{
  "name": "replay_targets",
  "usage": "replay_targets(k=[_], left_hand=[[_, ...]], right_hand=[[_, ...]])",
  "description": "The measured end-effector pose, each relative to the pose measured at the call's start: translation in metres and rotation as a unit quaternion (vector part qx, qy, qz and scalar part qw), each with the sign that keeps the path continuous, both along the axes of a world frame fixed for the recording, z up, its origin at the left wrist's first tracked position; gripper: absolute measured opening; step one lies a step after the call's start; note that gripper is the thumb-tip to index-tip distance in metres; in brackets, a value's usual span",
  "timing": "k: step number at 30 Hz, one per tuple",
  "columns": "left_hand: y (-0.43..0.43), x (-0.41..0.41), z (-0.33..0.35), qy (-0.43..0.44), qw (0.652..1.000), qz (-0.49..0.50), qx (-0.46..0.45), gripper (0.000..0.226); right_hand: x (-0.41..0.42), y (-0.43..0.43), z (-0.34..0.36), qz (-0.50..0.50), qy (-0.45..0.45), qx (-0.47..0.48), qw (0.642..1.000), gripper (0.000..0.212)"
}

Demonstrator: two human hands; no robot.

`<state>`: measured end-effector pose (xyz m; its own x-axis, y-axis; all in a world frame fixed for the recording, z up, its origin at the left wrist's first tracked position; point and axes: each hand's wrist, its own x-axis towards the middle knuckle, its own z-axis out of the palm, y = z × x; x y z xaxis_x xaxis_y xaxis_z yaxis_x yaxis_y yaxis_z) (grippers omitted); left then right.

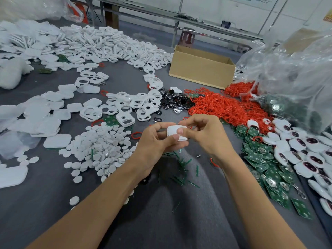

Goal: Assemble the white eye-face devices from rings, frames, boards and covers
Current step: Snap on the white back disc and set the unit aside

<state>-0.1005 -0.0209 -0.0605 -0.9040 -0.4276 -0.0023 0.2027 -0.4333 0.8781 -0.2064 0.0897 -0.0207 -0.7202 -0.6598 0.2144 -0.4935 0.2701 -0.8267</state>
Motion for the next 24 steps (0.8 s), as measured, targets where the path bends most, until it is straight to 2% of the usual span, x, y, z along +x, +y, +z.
replay_targets(k=[5,9,14,20,24], left_hand=[[0.0020,-0.0005,-0.0009,-0.003,1.000,0.001,-0.019,0.028],[0.0056,-0.0005,-0.0026,-0.023,0.995,-0.023,-0.092,0.024],[0.0049,-0.0015,-0.0036,-0.018,0.991,-0.019,-0.133,0.019],[0.0059,-0.0010,-0.0030,-0.054,0.988,-0.009,-0.147,0.027],[0.0066,-0.0010,-0.0030,-0.057,0.989,-0.009,-0.136,0.023]], right_hand=[[-0.0010,0.0014,-0.0017,0.012,-0.037,-0.018,0.999,0.013],[-0.0044,0.0062,-0.0014,0.034,-0.082,-0.029,0.996,0.013],[-0.0009,0.0032,-0.0013,0.076,-0.086,0.013,0.993,0.013],[0.0015,0.0051,0.0000,0.117,-0.114,0.034,0.986,0.022],[0.0012,0.0009,-0.0020,0.093,-0.083,0.046,0.991,0.022]])
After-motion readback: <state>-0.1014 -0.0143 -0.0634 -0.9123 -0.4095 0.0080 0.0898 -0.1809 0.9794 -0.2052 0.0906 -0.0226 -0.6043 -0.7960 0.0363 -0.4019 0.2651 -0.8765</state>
